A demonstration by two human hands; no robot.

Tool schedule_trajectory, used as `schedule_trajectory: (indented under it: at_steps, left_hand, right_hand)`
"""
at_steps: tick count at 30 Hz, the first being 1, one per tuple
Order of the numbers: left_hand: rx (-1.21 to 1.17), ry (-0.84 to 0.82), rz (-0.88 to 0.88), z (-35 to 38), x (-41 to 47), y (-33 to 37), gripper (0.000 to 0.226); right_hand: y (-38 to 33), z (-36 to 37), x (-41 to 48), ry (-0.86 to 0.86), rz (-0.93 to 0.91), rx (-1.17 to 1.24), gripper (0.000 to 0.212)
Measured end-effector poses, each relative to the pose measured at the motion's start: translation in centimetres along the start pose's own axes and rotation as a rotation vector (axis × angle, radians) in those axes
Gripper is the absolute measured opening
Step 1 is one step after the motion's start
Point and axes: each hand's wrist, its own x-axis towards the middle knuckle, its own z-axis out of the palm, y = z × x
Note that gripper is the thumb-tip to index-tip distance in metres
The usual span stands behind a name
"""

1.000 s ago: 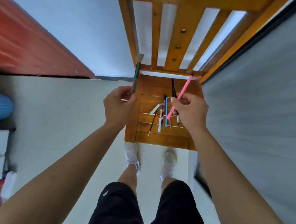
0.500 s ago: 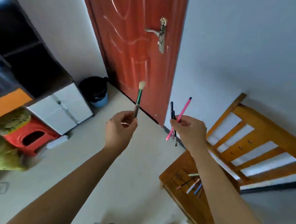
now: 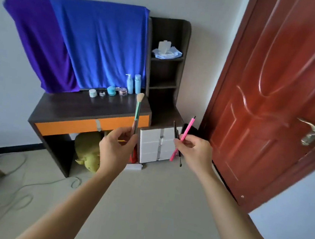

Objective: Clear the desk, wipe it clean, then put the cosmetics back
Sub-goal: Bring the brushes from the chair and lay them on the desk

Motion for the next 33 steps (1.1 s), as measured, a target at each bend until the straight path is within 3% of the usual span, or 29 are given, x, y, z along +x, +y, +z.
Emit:
schedule_trajectory:
  at_steps: [9,15,25,33]
  left_hand:
    - [0.003,0.169,-0.123,-8.2,10.4,-9.1,0.029]
    - [0.035,0.160,-0.190,-7.4,19.6,-15.6,0.023]
    - [0.111,0.168,-0.300,-3.8,42.3,-21.9,0.014]
    - [0.114,0.166,-0.438,-4.4,51.8,-30.4,0.013]
  right_hand:
    - [-4.3,15.9,7.8,-0.180,-0.039,0.038,0.009]
    - [-2.1,25.0,17.3,-0.213,-0.033,0.081,0.012]
    - [-2.0,37.5,38.0,-0.237,0.052,0.152,0.017]
    - [-1.4,47.5,46.0,-0.353,0.139,0.120,0.011]
